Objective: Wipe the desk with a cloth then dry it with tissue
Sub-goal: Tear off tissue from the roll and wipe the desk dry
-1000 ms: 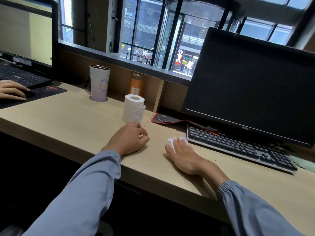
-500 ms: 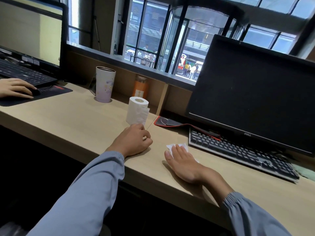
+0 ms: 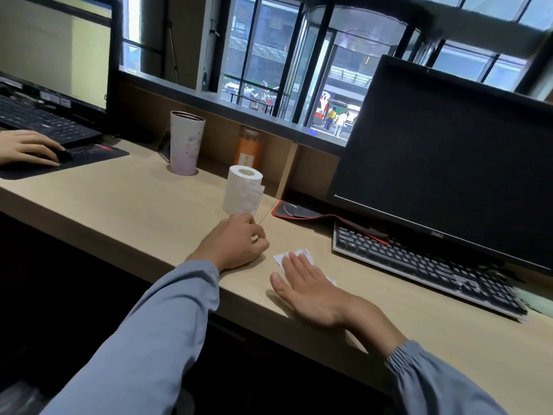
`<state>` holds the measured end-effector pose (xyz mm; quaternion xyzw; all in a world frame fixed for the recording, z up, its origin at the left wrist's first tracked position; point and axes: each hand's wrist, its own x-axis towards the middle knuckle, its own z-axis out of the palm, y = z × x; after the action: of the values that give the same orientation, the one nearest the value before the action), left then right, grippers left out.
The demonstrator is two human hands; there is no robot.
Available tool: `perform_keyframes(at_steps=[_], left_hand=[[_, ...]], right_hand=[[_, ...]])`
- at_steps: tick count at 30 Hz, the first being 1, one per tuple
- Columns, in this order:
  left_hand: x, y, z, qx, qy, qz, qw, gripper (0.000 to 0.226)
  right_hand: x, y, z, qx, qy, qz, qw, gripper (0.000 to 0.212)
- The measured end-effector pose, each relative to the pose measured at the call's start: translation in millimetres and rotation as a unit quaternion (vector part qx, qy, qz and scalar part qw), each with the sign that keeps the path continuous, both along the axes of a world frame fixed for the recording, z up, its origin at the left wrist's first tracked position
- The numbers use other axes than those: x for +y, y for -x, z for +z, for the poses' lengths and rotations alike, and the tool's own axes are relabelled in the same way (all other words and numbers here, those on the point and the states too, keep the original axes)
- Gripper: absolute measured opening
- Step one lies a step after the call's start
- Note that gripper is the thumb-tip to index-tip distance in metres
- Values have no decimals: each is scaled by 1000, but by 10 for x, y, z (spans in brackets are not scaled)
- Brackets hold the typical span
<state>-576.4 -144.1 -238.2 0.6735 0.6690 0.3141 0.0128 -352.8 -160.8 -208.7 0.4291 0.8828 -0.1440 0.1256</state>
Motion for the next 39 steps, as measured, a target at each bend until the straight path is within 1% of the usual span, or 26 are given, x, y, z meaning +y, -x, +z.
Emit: perform_keyframes(at_steps=[4,8,13,16,21,24,28,31,35,39], left_hand=[[-8,6,-1,1,0,1,1000,29],[9,13,6,-1,2,0,1000,30],[6,9,-11,6,5,2,1000,31],[-8,2,-8,5,4,3,1000,30],[-3,0,-6,0,-1,1,1000,30],[-3,11,-12,-1,-5,1,1000,30],[-18,19,-6,2,-9,-6,1000,29],[1,24,-7,13,-1,-9,1000,28],[29,18,-9,20,-2,-10,1000,27],[23,20,-11,13,-3,-8,1000,27]], right_hand=[[-29,112,19,3,-13,3,1000,90],[-365,-39,-18,14,-9,60,998,88],[-353,80,23,9,4,58,998,86],[-365,142,4,19,-17,64,998,91],[-678,-64,-52,44,-61,99,992,97],[-625,37,-31,33,-66,106,992,101],[-562,155,-105,57,-101,124,986,100],[-607,-34,-134,72,-96,127,985,97],[-722,-312,-181,60,-111,128,984,101],[-629,-131,-148,53,-110,113,986,105]])
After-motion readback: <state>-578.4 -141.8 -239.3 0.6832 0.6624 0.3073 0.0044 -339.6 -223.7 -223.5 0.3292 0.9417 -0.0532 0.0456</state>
